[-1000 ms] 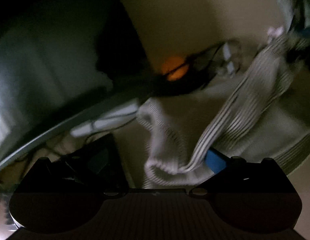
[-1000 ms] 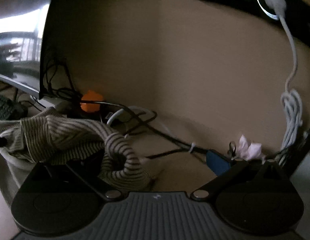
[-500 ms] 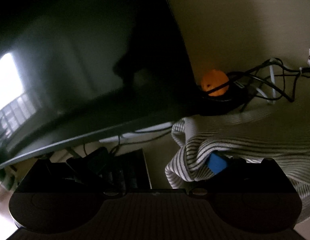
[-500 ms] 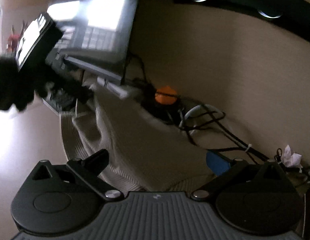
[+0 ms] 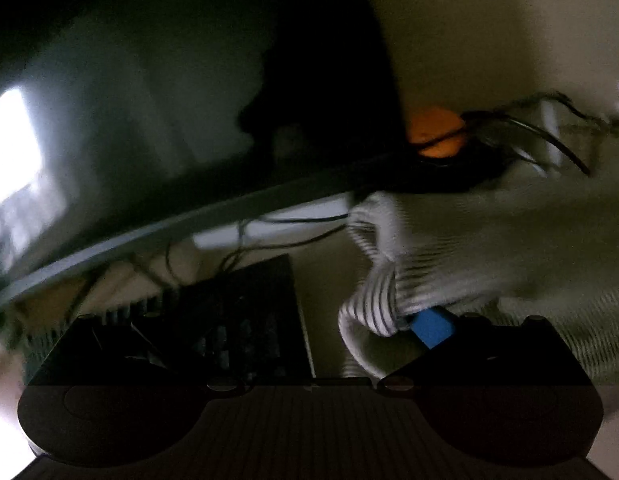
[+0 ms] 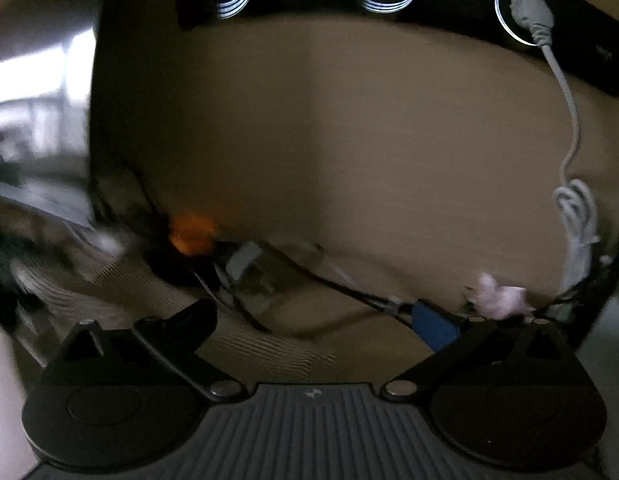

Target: Fold clothes

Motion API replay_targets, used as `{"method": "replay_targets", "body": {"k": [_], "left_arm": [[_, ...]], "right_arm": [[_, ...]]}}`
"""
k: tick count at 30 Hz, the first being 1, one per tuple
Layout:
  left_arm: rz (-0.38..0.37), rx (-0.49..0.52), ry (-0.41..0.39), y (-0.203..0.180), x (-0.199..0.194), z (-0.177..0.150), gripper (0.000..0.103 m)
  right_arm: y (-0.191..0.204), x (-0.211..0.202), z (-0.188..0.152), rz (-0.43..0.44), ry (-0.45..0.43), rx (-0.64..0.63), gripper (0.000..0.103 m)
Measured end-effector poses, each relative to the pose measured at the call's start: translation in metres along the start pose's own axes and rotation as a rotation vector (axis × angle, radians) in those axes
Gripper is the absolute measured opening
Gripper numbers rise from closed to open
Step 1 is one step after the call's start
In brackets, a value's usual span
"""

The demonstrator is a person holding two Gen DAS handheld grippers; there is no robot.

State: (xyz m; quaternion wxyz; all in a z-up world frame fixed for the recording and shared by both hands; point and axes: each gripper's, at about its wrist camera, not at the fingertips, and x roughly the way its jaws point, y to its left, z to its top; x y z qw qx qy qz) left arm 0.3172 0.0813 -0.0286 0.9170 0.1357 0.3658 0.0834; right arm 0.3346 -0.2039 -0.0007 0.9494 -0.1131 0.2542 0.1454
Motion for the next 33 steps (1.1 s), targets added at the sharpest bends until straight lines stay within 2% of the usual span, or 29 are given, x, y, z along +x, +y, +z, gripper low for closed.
{"method": "replay_targets", "body": {"k": [2,3,6,8,10,12,14,19,21,23,27,31,33], "left_arm": [[0.000,-0.057,0.001,0.007,0.000,0.004,0.103],[0.009,-0.053,-0.010,0.006,-0.001,0.007,0.103],[0.023,-0.016,-0.026,0.002,-0.005,0.013,0.103],[0.028,-0.019,-0.036,0.002,-0.006,0.018,0.103],[0.033,-0.022,-0.046,0.001,-0.008,0.023,0.103],[0.038,-0.035,-0.054,0.002,-0.010,0.027,0.103],[0.049,-0.035,-0.066,0.004,-0.014,0.030,0.103],[0.041,-0.050,-0.072,0.009,-0.016,0.030,0.103],[0.034,-0.055,-0.072,0.010,-0.016,0.030,0.103],[0.035,-0.055,-0.069,0.007,-0.013,0.031,0.103],[0.040,-0.056,-0.063,0.006,-0.007,0.031,0.103],[0.040,-0.062,-0.058,0.007,-0.004,0.031,0.103],[0.041,-0.065,-0.056,0.007,-0.004,0.032,0.103]], "right_arm": [[0.003,0.008,-0.009,0.019,0.067,-0.046,0.103],[0.003,0.009,-0.013,0.037,0.084,-0.053,0.103],[0.000,-0.019,-0.014,0.191,-0.004,-0.014,0.103],[0.009,-0.033,-0.011,0.309,-0.031,-0.070,0.103],[0.031,-0.030,-0.012,0.346,0.009,-0.192,0.103],[0.051,-0.020,-0.021,0.303,0.044,-0.293,0.103],[0.058,-0.012,-0.025,0.203,0.041,-0.313,0.103],[0.013,-0.013,0.000,0.028,-0.025,-0.015,0.103],[-0.002,-0.013,0.003,-0.018,-0.041,0.039,0.103],[-0.003,-0.009,0.001,-0.023,-0.017,0.028,0.103],[0.022,-0.001,-0.024,0.044,0.057,-0.127,0.103],[0.050,-0.001,-0.036,0.017,0.047,-0.296,0.103],[0.056,-0.004,-0.034,0.055,0.046,-0.358,0.103]]}}
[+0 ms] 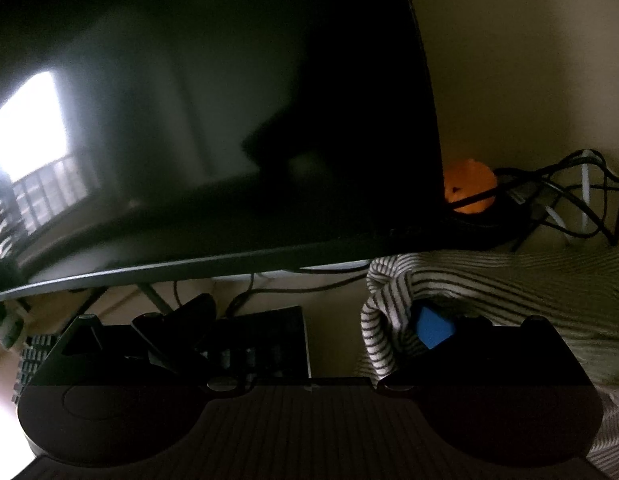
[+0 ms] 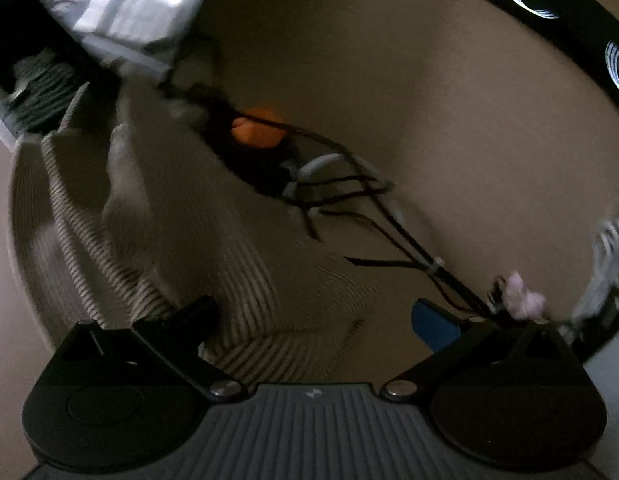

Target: Fold clothes

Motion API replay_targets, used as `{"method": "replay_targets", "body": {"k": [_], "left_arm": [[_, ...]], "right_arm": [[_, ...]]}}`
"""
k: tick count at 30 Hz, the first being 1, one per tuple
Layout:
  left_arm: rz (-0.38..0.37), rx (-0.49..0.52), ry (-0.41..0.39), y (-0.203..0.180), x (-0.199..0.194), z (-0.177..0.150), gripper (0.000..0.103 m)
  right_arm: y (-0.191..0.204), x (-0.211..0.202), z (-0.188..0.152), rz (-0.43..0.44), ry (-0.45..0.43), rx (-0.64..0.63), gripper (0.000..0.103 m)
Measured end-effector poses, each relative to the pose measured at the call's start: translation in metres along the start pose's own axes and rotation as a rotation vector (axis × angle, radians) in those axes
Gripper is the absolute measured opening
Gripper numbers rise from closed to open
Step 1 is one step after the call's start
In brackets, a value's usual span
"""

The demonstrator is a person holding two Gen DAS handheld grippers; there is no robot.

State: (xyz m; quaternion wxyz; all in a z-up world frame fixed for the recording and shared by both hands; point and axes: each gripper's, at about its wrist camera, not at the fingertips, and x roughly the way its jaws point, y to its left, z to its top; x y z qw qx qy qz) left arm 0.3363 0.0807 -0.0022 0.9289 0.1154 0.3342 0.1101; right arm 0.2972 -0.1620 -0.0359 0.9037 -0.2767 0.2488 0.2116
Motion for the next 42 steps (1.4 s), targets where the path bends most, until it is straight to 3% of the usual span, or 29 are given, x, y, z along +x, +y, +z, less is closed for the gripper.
{"method": "replay_targets", "body": {"k": [3,6,10,16,18,20,24,29,33,36,42], "left_arm": [[0.001,-0.006,0.003,0.000,0.001,0.000,0.103],[0.003,-0.009,0.003,0.000,0.001,0.001,0.103],[0.005,-0.009,0.005,0.000,0.000,0.001,0.103],[0.007,-0.010,0.008,0.001,0.000,0.001,0.103],[0.008,-0.011,0.008,0.001,0.000,0.001,0.103],[0.007,-0.014,0.010,0.002,0.000,0.001,0.103],[0.007,-0.028,0.014,0.004,0.003,-0.002,0.103],[0.001,-0.014,0.027,0.000,0.009,-0.010,0.103],[0.008,0.034,0.052,-0.004,0.013,-0.026,0.103],[0.064,0.041,0.036,-0.003,0.009,-0.035,0.103],[0.178,0.050,-0.127,-0.010,-0.034,-0.032,0.103]], "right_arm": [[0.010,-0.006,0.004,0.031,-0.022,-0.075,0.103],[0.012,-0.003,0.006,-0.022,-0.019,-0.069,0.103],[0.014,-0.015,0.013,0.105,-0.069,-0.105,0.103],[0.052,-0.002,0.022,0.135,-0.090,-0.210,0.103],[0.052,-0.003,0.023,0.052,-0.120,-0.210,0.103],[0.033,-0.008,0.027,-0.024,-0.137,-0.120,0.103],[-0.009,-0.003,0.028,-0.179,-0.086,0.029,0.103],[-0.006,0.009,0.003,-0.129,0.021,-0.046,0.103],[-0.012,0.014,0.003,-0.298,-0.029,0.027,0.103],[-0.033,0.016,0.010,-0.411,-0.075,0.101,0.103],[-0.050,-0.022,0.026,-0.465,-0.205,0.103,0.103]]}}
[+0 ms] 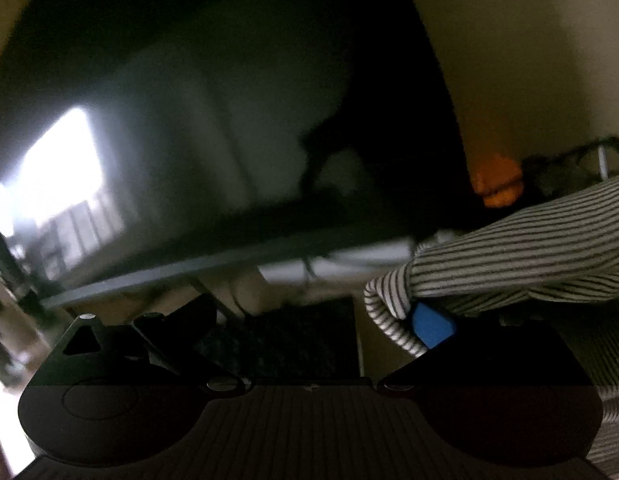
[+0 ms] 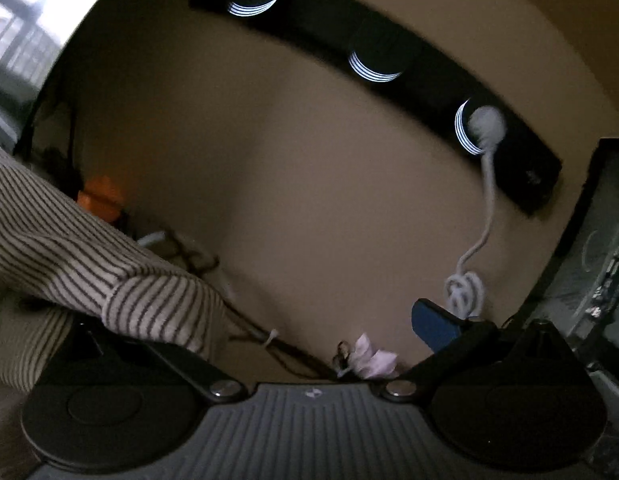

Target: Fold clothes

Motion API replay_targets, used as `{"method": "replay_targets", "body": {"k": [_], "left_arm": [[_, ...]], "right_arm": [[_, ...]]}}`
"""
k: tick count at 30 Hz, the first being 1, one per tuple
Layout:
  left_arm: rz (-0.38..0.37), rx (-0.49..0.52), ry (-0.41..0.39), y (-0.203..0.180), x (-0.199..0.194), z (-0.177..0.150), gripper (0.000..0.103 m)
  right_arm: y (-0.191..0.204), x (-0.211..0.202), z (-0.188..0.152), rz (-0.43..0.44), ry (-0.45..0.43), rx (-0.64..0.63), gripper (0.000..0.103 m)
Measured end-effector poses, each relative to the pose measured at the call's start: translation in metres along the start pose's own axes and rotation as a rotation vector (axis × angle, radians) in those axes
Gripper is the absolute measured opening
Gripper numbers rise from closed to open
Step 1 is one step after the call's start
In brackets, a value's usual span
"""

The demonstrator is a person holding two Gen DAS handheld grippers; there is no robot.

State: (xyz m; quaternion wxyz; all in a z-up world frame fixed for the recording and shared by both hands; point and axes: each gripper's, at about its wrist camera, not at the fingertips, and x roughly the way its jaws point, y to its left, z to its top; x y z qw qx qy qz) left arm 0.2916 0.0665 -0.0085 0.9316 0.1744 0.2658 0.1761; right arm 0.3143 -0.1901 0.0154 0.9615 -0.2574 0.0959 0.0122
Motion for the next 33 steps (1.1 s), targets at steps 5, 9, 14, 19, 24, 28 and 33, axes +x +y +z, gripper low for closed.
{"method": "replay_targets", "body": {"k": [5,9,14,19,24,28,33], "left_arm": [[0.151,0.009,-0.188,0.012,-0.059,0.014,0.103],[0.167,-0.099,-0.238,0.046,-0.096,0.020,0.103],[-0.157,-0.202,-0.167,0.060,-0.123,-0.006,0.103],[-0.327,-0.058,-0.089,0.016,-0.125,-0.052,0.103],[-0.355,0.144,-0.057,-0.027,-0.101,-0.070,0.103],[-0.344,0.261,-0.029,-0.047,-0.063,-0.065,0.051],[-0.396,0.315,-0.055,-0.060,-0.040,-0.041,0.065]], "right_arm": [[-0.029,-0.043,0.018,-0.059,-0.096,0.051,0.103],[-0.052,-0.075,0.036,-0.102,-0.112,0.078,0.103],[-0.065,-0.085,0.026,-0.043,0.000,0.098,0.103],[-0.079,-0.087,0.006,0.020,0.124,0.194,0.103],[-0.088,-0.074,-0.004,0.037,0.189,0.222,0.103],[-0.086,-0.065,-0.017,0.059,0.220,0.176,0.103],[-0.083,-0.061,-0.035,0.195,0.248,0.140,0.103]]}}
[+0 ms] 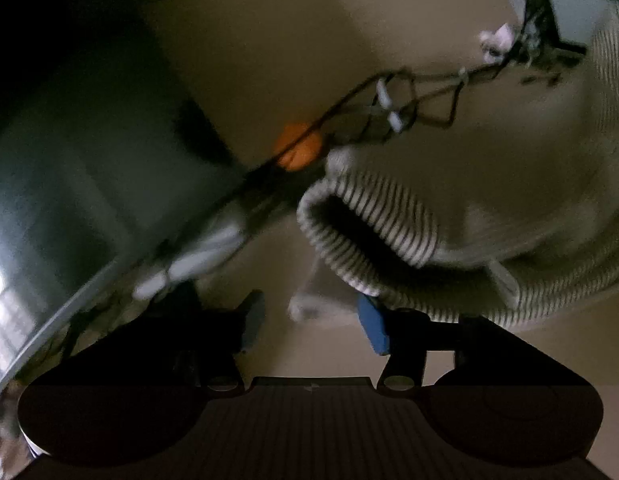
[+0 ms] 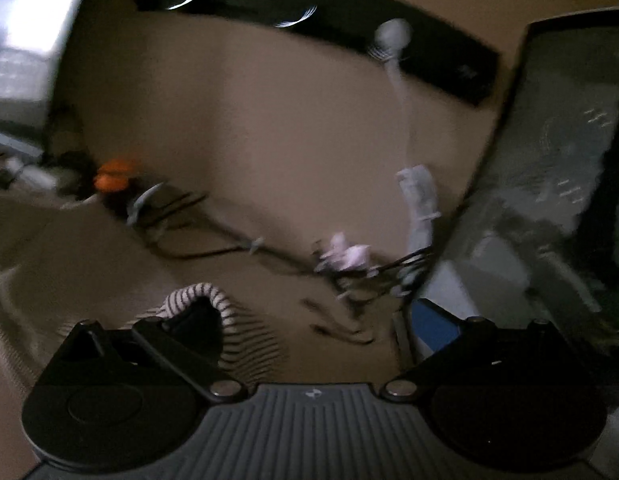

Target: Fold clothes

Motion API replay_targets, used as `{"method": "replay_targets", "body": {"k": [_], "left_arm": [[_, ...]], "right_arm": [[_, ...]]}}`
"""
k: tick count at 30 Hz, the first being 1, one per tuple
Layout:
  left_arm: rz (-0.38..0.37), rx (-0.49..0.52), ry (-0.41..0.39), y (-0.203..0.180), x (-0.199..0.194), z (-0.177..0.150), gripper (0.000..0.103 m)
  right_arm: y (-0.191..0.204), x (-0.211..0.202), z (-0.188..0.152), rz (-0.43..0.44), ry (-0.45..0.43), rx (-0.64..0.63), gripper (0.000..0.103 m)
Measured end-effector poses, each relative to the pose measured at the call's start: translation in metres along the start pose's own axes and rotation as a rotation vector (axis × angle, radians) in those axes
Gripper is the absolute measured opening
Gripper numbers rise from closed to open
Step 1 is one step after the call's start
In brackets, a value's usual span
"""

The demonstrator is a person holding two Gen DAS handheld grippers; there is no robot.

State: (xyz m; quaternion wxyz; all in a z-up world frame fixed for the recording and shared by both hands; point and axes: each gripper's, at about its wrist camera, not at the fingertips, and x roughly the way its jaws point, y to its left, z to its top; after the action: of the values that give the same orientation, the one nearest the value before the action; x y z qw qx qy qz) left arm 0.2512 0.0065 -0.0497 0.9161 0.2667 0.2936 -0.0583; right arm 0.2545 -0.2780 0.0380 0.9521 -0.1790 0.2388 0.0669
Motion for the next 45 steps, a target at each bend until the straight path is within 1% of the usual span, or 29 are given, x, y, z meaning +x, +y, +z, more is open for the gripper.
{"method": "replay_targets", "body": {"k": [2,3,6,8,11,12,16,17,19,21,22,23,24,25,26,28,29,31,33,36,39,40,41,42,43,45], "left_arm": [[-0.068,-0.036,-0.026,0.009,-0.001,0.009,0.073],[-0.099,-0.053,-0.037,0.013,-0.001,0.013,0.073],[-0.110,-0.082,-0.030,0.022,-0.008,0.013,0.076],[-0.085,-0.086,-0.004,0.025,-0.007,0.011,0.076],[-0.037,-0.071,0.013,0.027,-0.005,0.012,0.075],[-0.034,-0.065,0.011,0.028,-0.007,0.013,0.075],[-0.024,-0.008,0.001,0.025,-0.015,0.017,0.075],[-0.022,0.009,-0.001,0.024,-0.017,0.019,0.075],[-0.016,0.051,-0.008,0.017,-0.015,0.022,0.075],[-0.048,0.077,-0.019,0.015,-0.019,0.027,0.074],[-0.064,0.090,-0.024,0.014,-0.021,0.029,0.074],[-0.079,0.103,-0.030,0.013,-0.023,0.031,0.076],[-0.087,0.120,-0.042,0.013,-0.029,0.032,0.081],[-0.095,0.137,-0.053,0.014,-0.034,0.033,0.084],[-0.092,0.153,-0.063,0.013,-0.038,0.034,0.087],[-0.087,0.219,-0.070,0.005,-0.040,0.035,0.087],[-0.084,0.254,-0.073,0.001,-0.040,0.035,0.087],[-0.062,0.373,-0.075,-0.014,-0.034,0.031,0.087],[-0.040,0.491,-0.077,-0.029,-0.028,0.026,0.084],[-0.015,0.638,-0.117,-0.051,-0.022,0.023,0.083],[0.015,0.744,-0.146,-0.068,-0.009,0.027,0.083],[0.018,0.757,-0.146,-0.070,-0.003,0.029,0.083],[0.020,0.769,-0.145,-0.072,0.003,0.031,0.077],[0.014,0.758,-0.142,-0.072,0.007,0.035,0.065],[0.008,0.747,-0.140,-0.071,0.010,0.039,0.060],[-0.009,0.687,-0.157,-0.067,0.010,0.046,0.046]], "right_arm": [[0.006,0.004,-0.008,0.033,0.006,-0.048,0.103],[0.010,0.007,-0.011,0.037,0.005,-0.075,0.103],[0.016,0.019,-0.018,0.069,0.022,-0.090,0.103],[0.018,0.029,-0.022,0.102,0.043,-0.078,0.103],[0.016,0.049,-0.027,0.245,0.152,0.006,0.103],[0.017,0.053,-0.029,0.270,0.173,0.015,0.103],[0.026,0.061,-0.037,0.269,0.178,-0.030,0.103],[0.028,0.061,-0.037,0.262,0.165,-0.048,0.103],[0.032,0.053,-0.034,0.231,0.105,-0.119,0.103],[0.041,0.039,-0.031,0.207,0.030,-0.251,0.103],[0.042,0.034,-0.027,0.202,0.005,-0.271,0.103],[0.038,0.032,-0.021,0.203,-0.008,-0.246,0.103],[0.028,0.034,-0.014,0.214,0.004,-0.162,0.103],[0.013,0.043,-0.008,0.234,0.040,-0.019,0.103],[0.000,0.052,-0.004,0.240,0.069,0.092,0.103],[-0.017,0.070,-0.004,0.225,0.114,0.246,0.103],[-0.021,0.075,-0.004,0.215,0.122,0.276,0.103],[-0.018,0.078,-0.004,0.197,0.110,0.242,0.103],[-0.014,0.078,-0.002,0.194,0.097,0.215,0.103],[-0.014,0.078,-0.001,0.194,0.088,0.202,0.103],[-0.014,0.077,0.000,0.208,0.091,0.196,0.103],[-0.014,0.075,0.000,0.218,0.091,0.192,0.103],[-0.015,0.071,0.000,0.232,0.089,0.187,0.103],[-0.015,0.067,0.001,0.244,0.086,0.177,0.103],[-0.014,0.060,0.001,0.253,0.081,0.156,0.103],[-0.012,0.044,-0.001,0.270,0.064,0.107,0.103]]}}
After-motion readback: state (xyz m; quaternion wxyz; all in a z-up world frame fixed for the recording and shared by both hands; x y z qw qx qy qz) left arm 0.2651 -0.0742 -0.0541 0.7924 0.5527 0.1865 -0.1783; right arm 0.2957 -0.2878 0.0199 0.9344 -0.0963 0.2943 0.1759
